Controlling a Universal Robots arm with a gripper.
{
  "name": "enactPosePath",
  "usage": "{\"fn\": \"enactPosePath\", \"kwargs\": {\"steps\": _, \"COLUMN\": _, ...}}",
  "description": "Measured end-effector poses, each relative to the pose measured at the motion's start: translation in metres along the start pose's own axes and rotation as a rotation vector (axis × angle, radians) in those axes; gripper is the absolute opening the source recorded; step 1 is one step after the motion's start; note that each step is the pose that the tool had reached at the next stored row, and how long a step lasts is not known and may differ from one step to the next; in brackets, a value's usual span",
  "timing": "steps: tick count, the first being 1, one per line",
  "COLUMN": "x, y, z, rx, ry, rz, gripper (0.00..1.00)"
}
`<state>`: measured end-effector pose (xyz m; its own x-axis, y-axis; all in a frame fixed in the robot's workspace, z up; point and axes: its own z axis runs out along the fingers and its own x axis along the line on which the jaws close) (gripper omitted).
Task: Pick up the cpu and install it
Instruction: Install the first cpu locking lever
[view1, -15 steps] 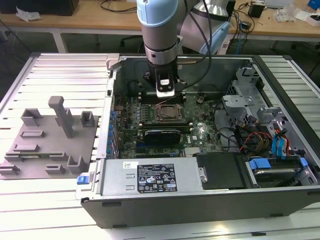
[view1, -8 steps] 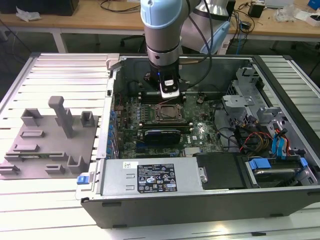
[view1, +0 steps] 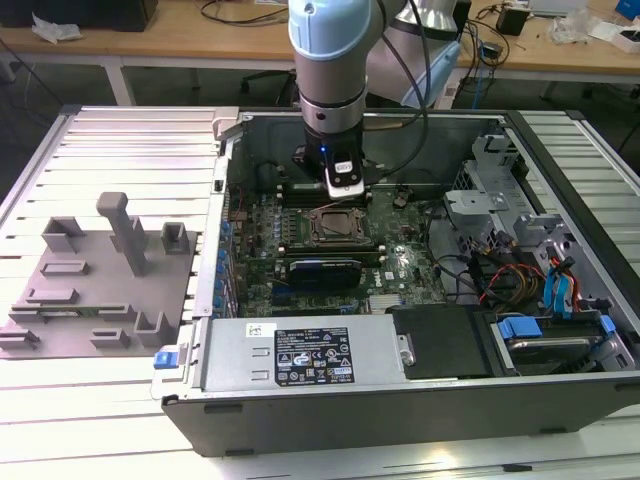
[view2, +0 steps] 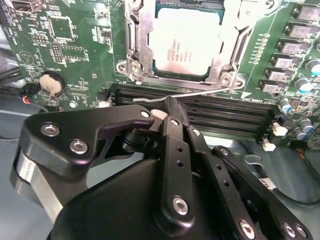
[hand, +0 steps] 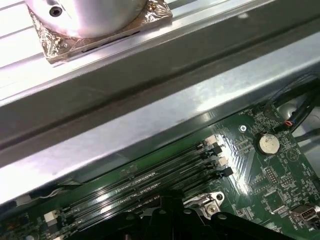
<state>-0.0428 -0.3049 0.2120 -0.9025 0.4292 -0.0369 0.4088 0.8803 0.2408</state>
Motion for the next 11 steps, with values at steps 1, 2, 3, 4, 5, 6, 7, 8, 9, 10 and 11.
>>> {"fn": "enactPosePath", "kwargs": {"steps": 1, "x": -0.0005, "y": 0.0, "z": 0.0004, "rx": 0.0009, "ry": -0.0003, "rz": 0.0, "gripper": 0.11}}
{"fn": "enactPosePath", "kwargs": {"steps": 2, "x": -0.0009, "y": -0.0003, "z": 0.001, "rx": 0.0029, "ry": -0.0012, "rz": 0.0, "gripper": 0.11}}
{"fn": "enactPosePath", "kwargs": {"steps": 3, "x": -0.0009, "y": -0.0005, "z": 0.0018, "rx": 0.0061, "ry": -0.0026, "rz": -0.001, "gripper": 0.11}}
{"fn": "enactPosePath", "kwargs": {"steps": 4, "x": -0.0009, "y": -0.0007, "z": 0.0025, "rx": 0.0082, "ry": -0.0036, "rz": -0.001, "gripper": 0.11}}
{"fn": "enactPosePath", "kwargs": {"steps": 5, "x": -0.0009, "y": -0.0009, "z": 0.0034, "rx": 0.0108, "ry": -0.0047, "rz": -0.001, "gripper": 0.11}}
{"fn": "enactPosePath", "kwargs": {"steps": 6, "x": -0.0009, "y": -0.0011, "z": 0.0047, "rx": 0.0152, "ry": -0.0068, "rz": -0.002, "gripper": 0.11}}
{"fn": "enactPosePath", "kwargs": {"steps": 7, "x": -0.001, "y": -0.0013, "z": 0.0055, "rx": 0.0179, "ry": -0.008, "rz": -0.002, "gripper": 0.11}}
{"fn": "enactPosePath", "kwargs": {"steps": 8, "x": -0.0011, "y": -0.0014, "z": 0.0064, "rx": 0.0218, "ry": -0.0098, "rz": -0.003, "gripper": 0.11}}
{"fn": "enactPosePath", "kwargs": {"steps": 9, "x": -0.0013, "y": -0.0015, "z": 0.0071, "rx": 0.0257, "ry": -0.0116, "rz": -0.004, "gripper": 0.11}}
{"fn": "enactPosePath", "kwargs": {"steps": 10, "x": -0.0014, "y": -0.0016, "z": 0.0078, "rx": 0.0294, "ry": -0.0132, "rz": -0.004, "gripper": 0.11}}
{"fn": "enactPosePath", "kwargs": {"steps": 11, "x": -0.0017, "y": -0.0016, "z": 0.0085, "rx": 0.0337, "ry": -0.0152, "rz": -0.005, "gripper": 0.11}}
